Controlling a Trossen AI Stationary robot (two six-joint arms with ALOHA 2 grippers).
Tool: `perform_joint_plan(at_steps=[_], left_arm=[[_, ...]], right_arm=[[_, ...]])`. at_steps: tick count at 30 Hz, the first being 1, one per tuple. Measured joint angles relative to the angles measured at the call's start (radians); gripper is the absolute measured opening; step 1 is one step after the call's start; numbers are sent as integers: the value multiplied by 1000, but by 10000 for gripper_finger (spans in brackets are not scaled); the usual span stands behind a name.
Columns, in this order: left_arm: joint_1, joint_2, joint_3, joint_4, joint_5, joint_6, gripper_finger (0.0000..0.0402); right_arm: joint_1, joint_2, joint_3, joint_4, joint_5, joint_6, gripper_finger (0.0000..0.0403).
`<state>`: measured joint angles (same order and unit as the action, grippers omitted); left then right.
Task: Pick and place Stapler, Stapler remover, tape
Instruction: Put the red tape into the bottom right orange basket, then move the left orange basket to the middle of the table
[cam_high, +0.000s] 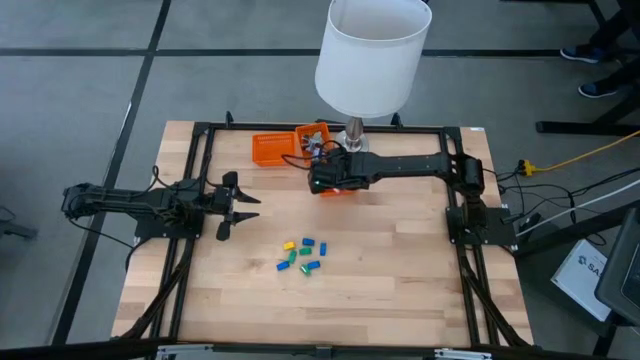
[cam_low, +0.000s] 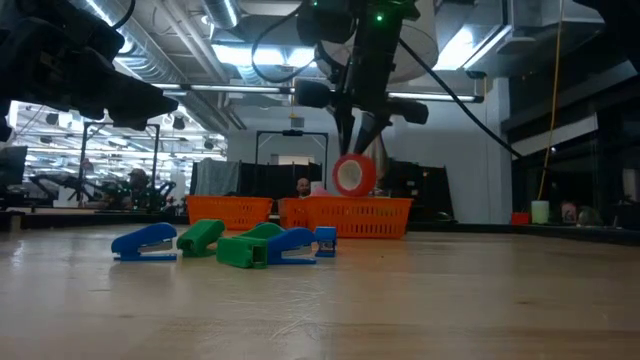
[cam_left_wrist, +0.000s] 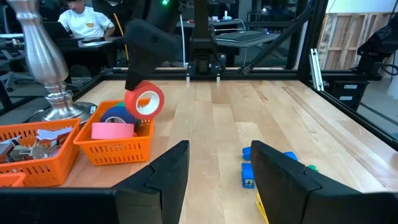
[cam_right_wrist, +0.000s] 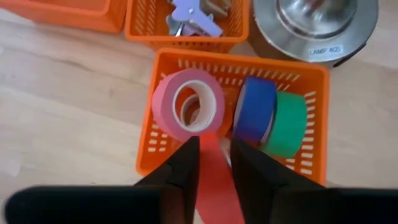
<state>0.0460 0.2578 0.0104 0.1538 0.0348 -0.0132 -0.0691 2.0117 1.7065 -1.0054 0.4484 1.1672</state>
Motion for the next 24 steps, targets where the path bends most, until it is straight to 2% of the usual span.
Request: perform_joint_plan(at_steps=[9,17,24], left_arm=[[0,0,0,0,0,0,169],[0,0,0,0,0,0,169],[0,0,0,0,0,0,169]], right_arm=[[-10,0,-1,13,12,-107,30],[-10,0,-1,45,-39,-110,22],[5,0,-1,67,-146,-247,22]])
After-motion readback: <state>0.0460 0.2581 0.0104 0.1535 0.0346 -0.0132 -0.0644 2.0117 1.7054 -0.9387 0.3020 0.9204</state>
